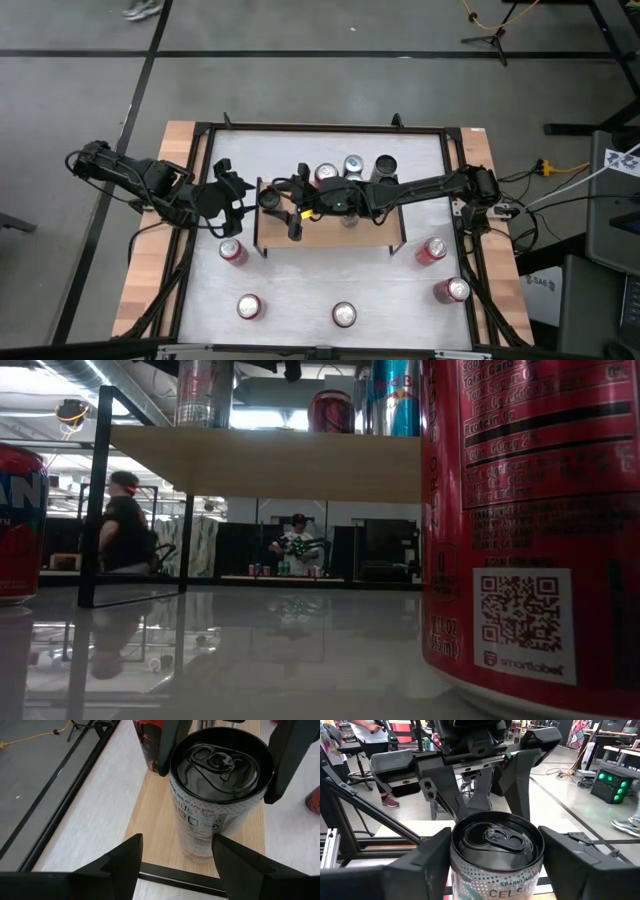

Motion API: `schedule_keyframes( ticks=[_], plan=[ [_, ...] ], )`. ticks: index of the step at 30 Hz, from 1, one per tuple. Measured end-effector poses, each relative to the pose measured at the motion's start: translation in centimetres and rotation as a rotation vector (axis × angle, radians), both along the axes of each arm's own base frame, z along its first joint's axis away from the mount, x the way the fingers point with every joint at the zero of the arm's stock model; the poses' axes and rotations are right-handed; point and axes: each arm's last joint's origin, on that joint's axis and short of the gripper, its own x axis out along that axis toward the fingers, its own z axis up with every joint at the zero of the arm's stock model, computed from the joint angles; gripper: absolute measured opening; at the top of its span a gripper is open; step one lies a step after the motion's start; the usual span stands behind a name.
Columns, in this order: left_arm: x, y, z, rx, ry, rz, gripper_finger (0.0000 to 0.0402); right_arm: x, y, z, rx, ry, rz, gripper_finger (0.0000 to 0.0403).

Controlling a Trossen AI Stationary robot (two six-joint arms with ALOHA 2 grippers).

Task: Place canned beverage on shelf
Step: Put the white-pink soda can on the shelf aligned with the other white-pink soda cans

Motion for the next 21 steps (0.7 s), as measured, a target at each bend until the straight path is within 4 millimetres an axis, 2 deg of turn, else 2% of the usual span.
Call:
schedule_keyframes(
  ticks=[3, 9, 13, 21],
  plan=[
    [0.0, 0.0, 0.0, 0.0, 0.0, 0.0, 0.0229, 0.0, 0.0, 0.02, 0.0, -0.002, 0.0, 0.0243],
    [0.0, 0.0, 0.0, 0.0, 0.0, 0.0, 0.0229, 0.02, 0.0, -0.02, 0.0, -0.002, 0.0, 0.0257],
    [0.0, 0.0, 0.0, 0.001, 0.0, 0.0, 0.0229, 0.02, 0.01, -0.01, 0.0, -0.002, 0.001, 0.025],
    [-0.05, 0.04, 0.06, 0.004, -0.005, 0.005, 0.0229, -0.53, 0.05, 0.74, 0.003, -0.008, 0.01, 0.0244]
  ],
)
